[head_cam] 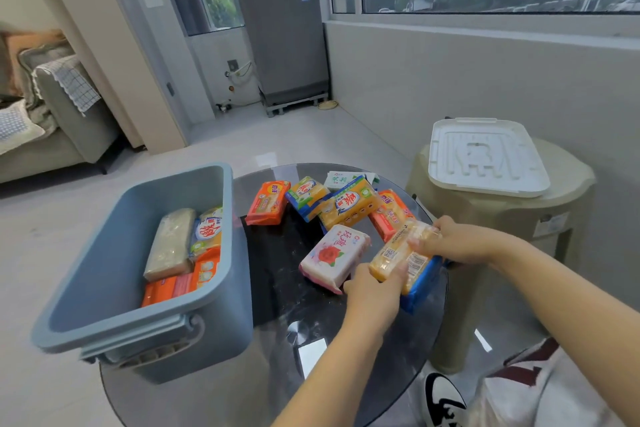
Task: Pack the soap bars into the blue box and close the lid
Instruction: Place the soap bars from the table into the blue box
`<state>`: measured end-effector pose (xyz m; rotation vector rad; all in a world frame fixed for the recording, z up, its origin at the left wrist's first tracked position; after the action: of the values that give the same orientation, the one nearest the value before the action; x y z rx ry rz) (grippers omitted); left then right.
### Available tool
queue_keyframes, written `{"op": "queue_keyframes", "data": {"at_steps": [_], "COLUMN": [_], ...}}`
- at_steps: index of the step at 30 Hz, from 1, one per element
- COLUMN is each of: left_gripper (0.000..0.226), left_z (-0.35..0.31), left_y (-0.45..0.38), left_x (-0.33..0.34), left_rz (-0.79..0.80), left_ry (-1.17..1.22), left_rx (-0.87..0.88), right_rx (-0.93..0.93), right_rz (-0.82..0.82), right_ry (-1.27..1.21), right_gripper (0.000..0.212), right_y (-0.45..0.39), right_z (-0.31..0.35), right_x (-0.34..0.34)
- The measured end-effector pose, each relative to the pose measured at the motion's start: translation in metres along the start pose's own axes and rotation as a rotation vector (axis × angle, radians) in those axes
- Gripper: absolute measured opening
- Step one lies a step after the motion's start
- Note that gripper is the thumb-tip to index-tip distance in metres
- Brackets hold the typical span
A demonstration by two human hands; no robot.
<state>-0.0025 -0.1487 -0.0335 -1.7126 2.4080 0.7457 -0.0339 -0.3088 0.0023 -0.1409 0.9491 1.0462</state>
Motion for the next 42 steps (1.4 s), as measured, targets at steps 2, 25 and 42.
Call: {"op": "queue_keyframes", "data": {"at_steps": [2,25,42], "left_gripper": [0.040,0.035,0.024], "left_z": [-0.002,-0.097,-0.076], "left_y": [0.002,0.022,-0.014], "left_x": [0.001,-0.168,-0.280], "left_rz": [-0.017,-0.105,-0.162], "left_ry": [0.096,0.113,0.364], "left_rx": [-0.030,0.224,0.063], "right_rx": [-0.020,-0.272,-0.464], "right_rz": [0.039,-0.079,0.105], "right_ry": [-0.055,-0.403,-0.299], "right_gripper": [0.036,0.047,0.042], "right_y": [0.002,0.029,-0.010], "right_z": [-0.002,0.141,0.284], "right_x": [0.001,-0.016,0.048]}}
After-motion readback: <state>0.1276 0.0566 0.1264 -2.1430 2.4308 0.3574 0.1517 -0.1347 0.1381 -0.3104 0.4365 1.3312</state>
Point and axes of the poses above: each hand's wrist, its own y-axis away from the middle knuckle, its own x-axis out of the palm, z = x × y, the point moved 1 cm from there along -y, towards the middle knuckle, and after that the axes turned 11 degrees about -z, right-handed, at the moved point
